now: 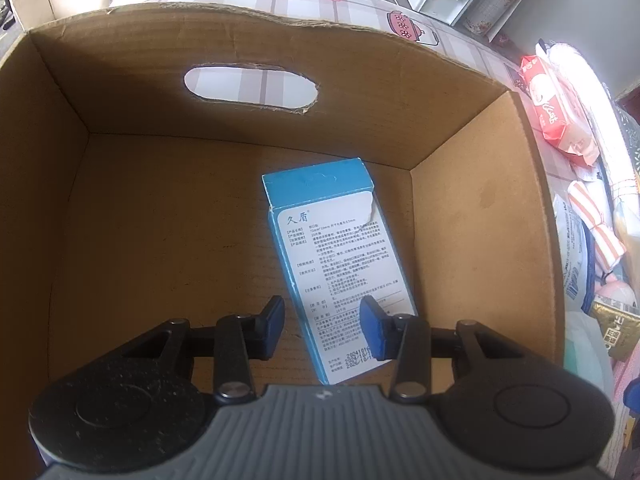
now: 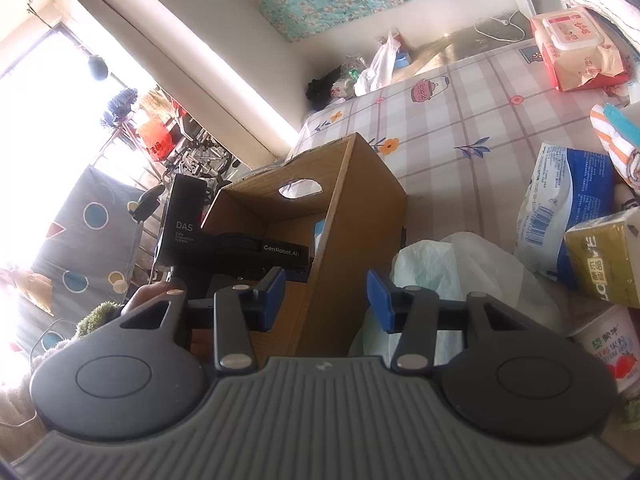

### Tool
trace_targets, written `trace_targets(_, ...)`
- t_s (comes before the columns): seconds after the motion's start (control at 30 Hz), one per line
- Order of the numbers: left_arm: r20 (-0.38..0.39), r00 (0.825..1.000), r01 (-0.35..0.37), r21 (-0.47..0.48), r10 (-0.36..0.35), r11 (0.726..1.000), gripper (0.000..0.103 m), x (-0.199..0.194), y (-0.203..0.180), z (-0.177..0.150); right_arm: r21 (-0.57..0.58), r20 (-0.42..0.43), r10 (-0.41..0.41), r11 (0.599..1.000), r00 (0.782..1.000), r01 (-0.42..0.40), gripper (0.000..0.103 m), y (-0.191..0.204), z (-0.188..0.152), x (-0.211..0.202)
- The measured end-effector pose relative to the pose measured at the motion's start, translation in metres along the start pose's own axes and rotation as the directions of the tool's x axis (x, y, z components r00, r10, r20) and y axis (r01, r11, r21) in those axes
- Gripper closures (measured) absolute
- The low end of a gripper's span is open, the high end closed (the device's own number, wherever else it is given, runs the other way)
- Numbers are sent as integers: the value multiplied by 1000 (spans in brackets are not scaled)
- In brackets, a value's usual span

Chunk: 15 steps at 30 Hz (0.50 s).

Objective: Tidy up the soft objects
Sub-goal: 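Lower the medicine box into the cardboard box and open the left gripper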

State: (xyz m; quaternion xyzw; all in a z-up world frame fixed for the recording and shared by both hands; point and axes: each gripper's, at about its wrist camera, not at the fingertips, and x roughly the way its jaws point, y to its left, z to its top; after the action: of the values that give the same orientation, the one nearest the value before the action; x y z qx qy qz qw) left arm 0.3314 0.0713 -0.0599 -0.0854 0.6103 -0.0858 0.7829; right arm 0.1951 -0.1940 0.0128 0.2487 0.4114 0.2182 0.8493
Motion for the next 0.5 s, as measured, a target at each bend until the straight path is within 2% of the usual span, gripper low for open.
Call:
trace_targets(0.07, 6, 1000, 15, 0, -15, 1000, 62, 5, -5, 3, 3, 4, -2, 1000, 1000, 2, 57, -1, 0, -2)
trace_targets(0.3, 71, 997, -17, 98, 10, 995, 63, 9, -28, 11, 12, 12, -13, 1000, 1000, 13, 57, -7, -1, -8)
trace_targets(0.5, 82, 997, -21, 82, 14, 996, 62, 6, -28, 9, 15, 25, -20, 1000, 999, 20, 57, -8, -2, -13)
